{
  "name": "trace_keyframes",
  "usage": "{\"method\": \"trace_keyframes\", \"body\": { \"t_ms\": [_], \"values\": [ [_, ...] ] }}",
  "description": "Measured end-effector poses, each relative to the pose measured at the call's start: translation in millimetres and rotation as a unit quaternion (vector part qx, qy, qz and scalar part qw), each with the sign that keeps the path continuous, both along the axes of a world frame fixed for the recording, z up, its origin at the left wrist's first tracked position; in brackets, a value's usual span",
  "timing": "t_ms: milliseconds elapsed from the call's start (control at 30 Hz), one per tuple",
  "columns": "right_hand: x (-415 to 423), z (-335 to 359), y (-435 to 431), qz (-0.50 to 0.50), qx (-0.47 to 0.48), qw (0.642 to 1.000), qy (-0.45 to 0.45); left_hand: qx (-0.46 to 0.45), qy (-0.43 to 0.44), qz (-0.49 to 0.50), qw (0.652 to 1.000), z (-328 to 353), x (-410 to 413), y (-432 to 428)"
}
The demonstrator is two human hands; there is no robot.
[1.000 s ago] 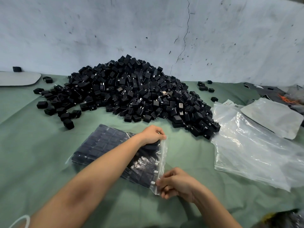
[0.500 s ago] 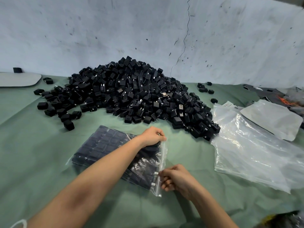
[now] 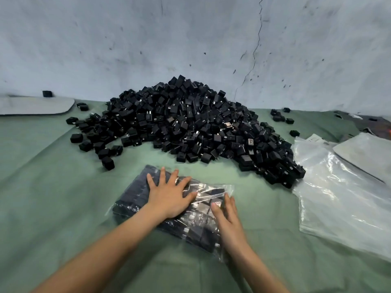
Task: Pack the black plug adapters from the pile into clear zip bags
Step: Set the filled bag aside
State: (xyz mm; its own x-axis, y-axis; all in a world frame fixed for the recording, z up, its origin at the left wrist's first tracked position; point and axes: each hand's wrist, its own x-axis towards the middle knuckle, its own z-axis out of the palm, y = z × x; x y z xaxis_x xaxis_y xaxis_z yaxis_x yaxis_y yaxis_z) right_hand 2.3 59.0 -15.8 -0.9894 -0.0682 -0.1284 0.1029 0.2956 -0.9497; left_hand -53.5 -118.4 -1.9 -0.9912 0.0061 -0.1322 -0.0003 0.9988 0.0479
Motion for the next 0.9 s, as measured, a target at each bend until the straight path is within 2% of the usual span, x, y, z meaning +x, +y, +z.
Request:
{"method": "trace_keyframes", "body": {
  "t_ms": [67,167,333,433,567,633,733,833,900],
  "values": [
    [0.1,-5.7,-14.5,-0.023,0.034,0.998,0.038,0.001,-0.008,-0.003,1.0,0.0,0.7,-2.0],
    [3.4,-7.4,-34.6,-0.023,0.046,0.998,0.034,0.004,0.006,0.004,1.0,-0.2,3.4,-20.6],
    [15.5,-3.1,-95.2,0.093,0.041,0.995,0.022,0.004,0.003,0.011,1.0,3.9,14.8,-98.2],
    [17.1,2.2,-135.9,0.206,0.027,0.978,-0.02,0.0,-0.027,0.086,0.996,13.2,16.5,-150.6],
    [5.4,15.0,-145.6,0.297,-0.09,0.947,-0.077,-0.037,-0.014,0.216,0.976,22.6,19.6,-169.1],
    [-1.0,17.6,-130.8,0.268,-0.086,0.959,-0.041,-0.013,0.042,0.198,0.979,17.6,23.9,-144.7],
    [-20.8,18.3,-85.1,0.148,-0.066,0.987,0.02,0.067,0.1,0.058,0.991,-3.9,36.2,-78.0],
    [-44.0,25.3,-15.6,-0.005,0.019,0.997,0.077,0.144,0.054,-0.024,0.988,-23.6,36.5,-5.9],
    [-53.0,30.2,35.6,-0.128,0.095,0.981,0.113,0.144,0.026,-0.041,0.988,-32.8,29.9,33.7]
  ]
}}
